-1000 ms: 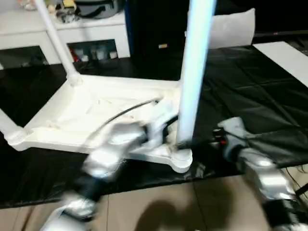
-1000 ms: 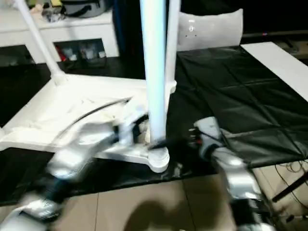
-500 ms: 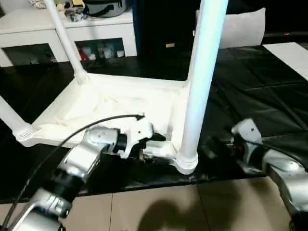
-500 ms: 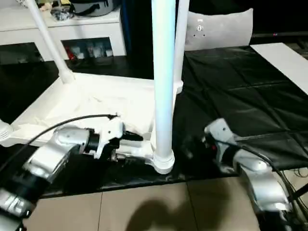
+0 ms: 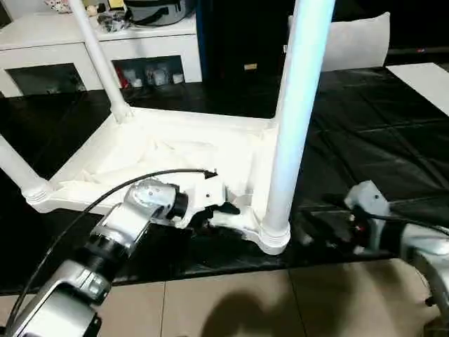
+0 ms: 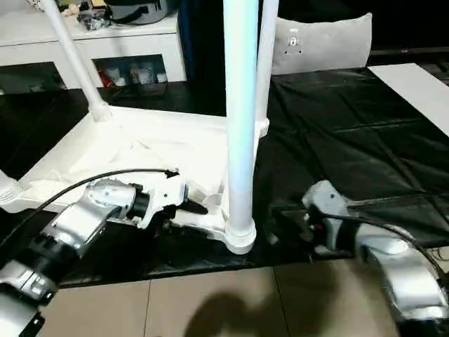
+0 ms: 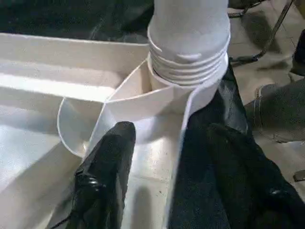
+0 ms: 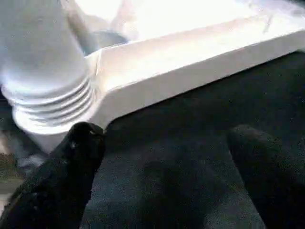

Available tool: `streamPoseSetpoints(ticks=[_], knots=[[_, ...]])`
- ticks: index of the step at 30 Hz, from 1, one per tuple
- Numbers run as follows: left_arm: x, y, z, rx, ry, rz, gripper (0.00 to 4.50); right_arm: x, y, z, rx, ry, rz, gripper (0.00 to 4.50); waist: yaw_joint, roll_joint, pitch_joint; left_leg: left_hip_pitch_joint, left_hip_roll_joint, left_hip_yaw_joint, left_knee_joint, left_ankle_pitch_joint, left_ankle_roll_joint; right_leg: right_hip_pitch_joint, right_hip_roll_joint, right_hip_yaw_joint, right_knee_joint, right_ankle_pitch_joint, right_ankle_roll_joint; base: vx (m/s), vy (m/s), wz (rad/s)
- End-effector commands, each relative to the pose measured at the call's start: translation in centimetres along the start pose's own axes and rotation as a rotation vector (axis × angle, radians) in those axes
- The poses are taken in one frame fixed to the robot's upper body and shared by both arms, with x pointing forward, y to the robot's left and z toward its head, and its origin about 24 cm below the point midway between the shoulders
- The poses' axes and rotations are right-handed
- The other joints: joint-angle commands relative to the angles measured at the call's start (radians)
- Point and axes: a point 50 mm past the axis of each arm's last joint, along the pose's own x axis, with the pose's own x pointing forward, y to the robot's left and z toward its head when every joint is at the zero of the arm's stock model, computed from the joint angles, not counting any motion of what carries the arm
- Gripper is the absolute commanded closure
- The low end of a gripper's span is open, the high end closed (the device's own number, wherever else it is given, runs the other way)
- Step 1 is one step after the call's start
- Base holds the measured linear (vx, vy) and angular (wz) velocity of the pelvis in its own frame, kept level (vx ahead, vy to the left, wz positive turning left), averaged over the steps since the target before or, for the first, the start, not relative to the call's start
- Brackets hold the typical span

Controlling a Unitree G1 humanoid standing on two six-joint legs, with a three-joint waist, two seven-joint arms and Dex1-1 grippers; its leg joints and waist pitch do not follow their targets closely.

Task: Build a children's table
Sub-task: Rotate table base

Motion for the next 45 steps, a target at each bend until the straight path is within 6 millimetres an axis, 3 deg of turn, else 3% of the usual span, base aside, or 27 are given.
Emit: streamPoseSetpoints(ticks=[1, 6, 7, 9, 10, 18, 26, 27, 28, 33, 39, 40, 43, 45], knots=[[-0.2, 0.5, 0.1, 0.007, 0.015, -0.005, 2.29, -0.3, 0.5, 0.7, 0.003, -0.021, 0.049, 0.00, 0.005, -0.021, -0.058, -0.013, 0.024, -0.002, -0.070, -0.167, 0.100, 0.063, -0.053, 0.039, -0.077, -0.391, -0.143, 0.000, 0.000, 0.00], [-0.4, 0.9, -0.4, -0.017, 0.034, -0.017, 2.63, -0.5, 1.2, 1.3, 0.028, -0.060, 0.107, 0.00, 0.009, -0.022, -0.057, -0.011, 0.024, -0.003, -0.072, -0.177, 0.097, 0.060, -0.054, 0.038, -0.084, -0.439, -0.117, 0.000, 0.000, 0.00], [-0.5, 1.0, -0.8, -0.020, 0.051, -0.027, 2.82, -0.7, 1.5, 1.6, 0.017, -0.068, 0.131, 0.00, 0.007, -0.016, -0.057, -0.010, 0.024, -0.003, -0.072, -0.182, 0.094, 0.058, -0.052, 0.037, -0.087, -0.435, -0.117, 0.000, 0.000, 0.00], [-0.5, 1.0, -0.9, -0.020, 0.054, -0.029, 2.90, -0.7, 1.5, 1.6, 0.006, -0.067, 0.133, 0.00, 0.010, -0.017, -0.058, -0.011, 0.024, -0.005, -0.072, -0.177, 0.092, 0.060, -0.054, 0.038, -0.083, -0.424, -0.117, 0.000, 0.000, 0.00], [-0.6, 1.0, -1.1, -0.023, 0.065, -0.038, 3.01, -0.8, 1.4, 1.7, 0.004, -0.067, 0.122, 0.00, 0.012, -0.013, -0.060, -0.010, 0.025, -0.005, -0.072, -0.174, 0.089, 0.060, -0.055, 0.038, -0.083, -0.418, -0.120, 0.000, 0.000, 0.00], [-0.8, 1.0, -1.7, -0.028, 0.094, -0.066, 3.50, -1.2, 1.8, 1.7, 0.014, -0.045, 0.161, 0.00, 0.023, -0.014, -0.057, -0.009, 0.027, -0.004, -0.073, -0.185, 0.085, 0.060, -0.057, 0.039, -0.084, -0.423, -0.126, 0.000, 0.000, 0.00], [-0.6, 1.0, -2.3, -0.039, 0.120, -0.056, 4.19, -0.9, 1.5, 2.2, 0.013, -0.046, 0.148, 0.00, 0.022, -0.016, -0.058, -0.010, 0.027, -0.005, -0.073, -0.174, 0.082, 0.060, -0.057, 0.039, -0.083, -0.424, -0.120, 0.000, 0.000, 0.00], [-0.5, 1.0, -2.6, -0.049, 0.135, -0.041, 4.21, -0.8, 1.4, 2.3, 0.038, -0.054, 0.151, 0.00, 0.021, -0.023, -0.058, -0.010, 0.026, -0.004, -0.073, -0.171, 0.085, 0.060, -0.056, 0.038, -0.084, -0.424, -0.120, 0.000, 0.000, 0.00], [-0.5, 1.0, -2.7, -0.055, 0.142, -0.035, 4.25, -0.7, 1.4, 2.5, 0.049, -0.062, 0.149, 0.00, 0.024, -0.018, -0.058, -0.009, 0.027, -0.005, -0.073, -0.168, 0.084, 0.060, -0.057, 0.039, -0.082, -0.427, -0.121, 0.000, 0.000, 0.00], [0.5, 1.1, -2.5, -0.208, 0.084, 0.033, 4.42, 0.1, 0.5, 3.5, 0.060, -0.124, 0.071, 0.00, 0.017, -0.020, -0.059, -0.008, 0.028, -0.004, -0.073, -0.162, 0.073, 0.060, -0.059, 0.039, -0.077, -0.417, -0.137, 0.000, 0.000, 0.00], [1.7, 0.2, -2.5, -0.235, 0.100, 0.042, 4.47, 0.3, 0.4, 3.8, 0.033, -0.124, 0.150, 0.00, 0.012, -0.022, -0.061, -0.017, 0.025, -0.004, -0.069, -0.132, 0.097, 0.066, -0.059, 0.038, -0.075, -0.373, -0.150, 0.000, 0.000, 0.00], [1.8, 0.1, -2.5, -0.242, 0.108, 0.038, 4.47, 0.3, 0.4, 3.7, 0.030, -0.122, 0.166, 0.00, 0.009, -0.026, -0.060, -0.015, 0.024, -0.002, -0.068, -0.134, 0.102, 0.063, -0.058, 0.038, -0.079, -0.386, -0.146, 0.000, 0.000, 0.00], [1.9, -0.1, -2.3, -0.236, 0.112, 0.039, 4.47, 0.3, 0.4, 3.8, 0.039, -0.129, 0.183, 0.00, 0.008, -0.023, -0.058, -0.013, 0.024, -0.001, -0.069, -0.145, 0.104, 0.061, -0.056, 0.037, -0.083, -0.422, -0.137, 0.000, 0.000, 0.00], [1.9, -0.2, -2.1, -0.202, 0.099, 0.031, 4.47, 0.4, 0.2, 4.0, 0.024, -0.138, 0.168, 0.00, 0.006, -0.026, -0.057, -0.012, 0.023, -0.002, -0.070, -0.150, 0.101, 0.060, -0.056, 0.036, -0.086, -0.454, -0.121, 0.000, 0.000, 0.00]])
